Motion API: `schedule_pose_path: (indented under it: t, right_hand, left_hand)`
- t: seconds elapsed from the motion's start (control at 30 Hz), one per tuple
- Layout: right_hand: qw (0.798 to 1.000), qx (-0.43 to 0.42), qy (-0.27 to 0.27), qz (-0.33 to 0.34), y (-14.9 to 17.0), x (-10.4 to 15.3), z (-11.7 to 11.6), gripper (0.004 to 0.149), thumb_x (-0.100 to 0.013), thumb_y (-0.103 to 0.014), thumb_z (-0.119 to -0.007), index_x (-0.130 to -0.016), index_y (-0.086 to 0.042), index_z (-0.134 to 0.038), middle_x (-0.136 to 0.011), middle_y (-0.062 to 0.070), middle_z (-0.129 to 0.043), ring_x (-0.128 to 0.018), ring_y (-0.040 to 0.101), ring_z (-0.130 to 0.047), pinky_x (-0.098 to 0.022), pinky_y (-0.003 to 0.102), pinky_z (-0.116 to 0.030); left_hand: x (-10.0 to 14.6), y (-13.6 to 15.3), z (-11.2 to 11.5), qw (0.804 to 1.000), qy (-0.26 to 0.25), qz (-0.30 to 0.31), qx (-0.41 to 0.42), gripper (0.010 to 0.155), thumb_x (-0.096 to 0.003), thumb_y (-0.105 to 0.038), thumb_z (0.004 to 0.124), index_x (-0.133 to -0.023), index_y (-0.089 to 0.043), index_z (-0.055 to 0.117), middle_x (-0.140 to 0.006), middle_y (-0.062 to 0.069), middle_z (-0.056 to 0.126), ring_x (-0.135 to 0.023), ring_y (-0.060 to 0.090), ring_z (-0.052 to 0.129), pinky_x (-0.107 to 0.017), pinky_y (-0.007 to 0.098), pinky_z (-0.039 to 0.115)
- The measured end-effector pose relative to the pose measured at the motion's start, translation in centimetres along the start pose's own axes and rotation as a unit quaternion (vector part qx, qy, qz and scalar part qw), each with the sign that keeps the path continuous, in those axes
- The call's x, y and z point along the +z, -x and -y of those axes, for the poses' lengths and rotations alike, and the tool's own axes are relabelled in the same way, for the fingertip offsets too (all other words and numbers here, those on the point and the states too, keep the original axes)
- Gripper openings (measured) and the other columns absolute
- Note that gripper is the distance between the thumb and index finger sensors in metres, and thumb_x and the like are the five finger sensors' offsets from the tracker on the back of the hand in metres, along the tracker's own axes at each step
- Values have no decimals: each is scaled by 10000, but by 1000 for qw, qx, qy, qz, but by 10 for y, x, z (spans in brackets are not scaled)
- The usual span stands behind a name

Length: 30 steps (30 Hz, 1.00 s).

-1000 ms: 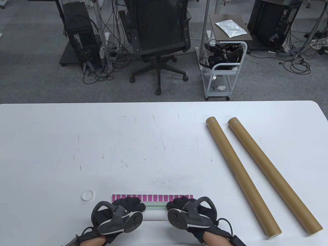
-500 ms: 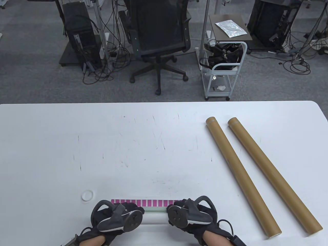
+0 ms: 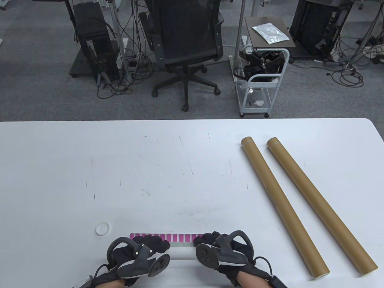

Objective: Roll up mouse pads and store in mailing tubes

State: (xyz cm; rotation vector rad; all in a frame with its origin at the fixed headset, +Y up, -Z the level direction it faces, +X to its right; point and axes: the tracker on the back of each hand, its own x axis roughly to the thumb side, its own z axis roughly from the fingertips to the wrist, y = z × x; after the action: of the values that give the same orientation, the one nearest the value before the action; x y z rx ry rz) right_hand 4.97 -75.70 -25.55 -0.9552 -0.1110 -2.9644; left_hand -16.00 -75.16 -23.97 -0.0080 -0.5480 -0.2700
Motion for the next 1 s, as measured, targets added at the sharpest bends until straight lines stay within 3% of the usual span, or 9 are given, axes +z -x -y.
schedule_pose_path:
  t: [0.13, 0.33, 0.4, 0.5, 0.63, 0.83, 1.0]
  right_hand:
    - [999, -34, -34, 12, 1, -1, 1, 508, -465, -357, -678, -942, -197, -745, -864, 60, -847, -670, 268, -896, -540, 415, -786]
    - [1000, -1, -9, 22, -4, 3, 5, 518, -464, -362, -694, -951, -190, -740, -879, 69, -837, -699, 280, -880, -560, 432, -768]
    - [999, 20, 17, 23, -6, 6, 10, 511, -447, -400, -717, -922, -217, -757, -848, 45, -847, -657, 248, -897, -509, 374, -799]
    - [999, 27, 3, 23, -8, 5, 7, 525, -429, -409, -758, -917, -218, -746, -839, 42, -842, -647, 252, -889, -490, 366, -805]
    - [1000, 18, 3, 11, -5, 2, 4, 498, -446, -363, -730, -921, -215, -742, -849, 48, -838, -657, 261, -885, -510, 387, -798]
    - [1000, 18, 3, 2, -1, 1, 0, 509, -485, -348, -644, -965, -195, -718, -897, 66, -822, -712, 275, -877, -560, 421, -774]
    - [999, -41, -26, 8, 1, 1, 1, 501, -475, -336, -668, -948, -187, -744, -875, 72, -842, -692, 284, -885, -554, 436, -773]
  left_hand:
    - [0, 4, -2, 999, 26, 19, 41, 472, -395, -460, 700, -853, -371, 768, -805, -98, 920, -697, 126, 993, -540, 283, 868]
    - [1, 1, -2, 1000, 14, 18, 16, 476, -390, -462, 693, -849, -370, 775, -790, -103, 934, -671, 116, 1010, -506, 265, 884]
    - [0, 3, -1, 999, 17, 16, 27, 477, -394, -462, 685, -855, -375, 768, -796, -101, 929, -674, 119, 1005, -503, 260, 882]
    - [0, 5, 1, 999, 20, 15, 38, 477, -403, -456, 678, -867, -378, 754, -820, -95, 909, -690, 131, 993, -505, 260, 880]
    - [6, 0, -4, 999, -32, 19, 13, 500, -379, -501, 737, -868, -391, 728, -853, -109, 865, -726, 125, 964, -548, 272, 859]
    - [0, -3, -2, 1000, -2, 5, 6, 501, -396, -445, 728, -890, -361, 726, -865, -88, 877, -751, 143, 969, -562, 285, 863]
    - [1, 2, -4, 998, 31, 30, 41, 499, -379, -465, 725, -865, -358, 764, -809, -88, 923, -681, 123, 1006, -509, 262, 886]
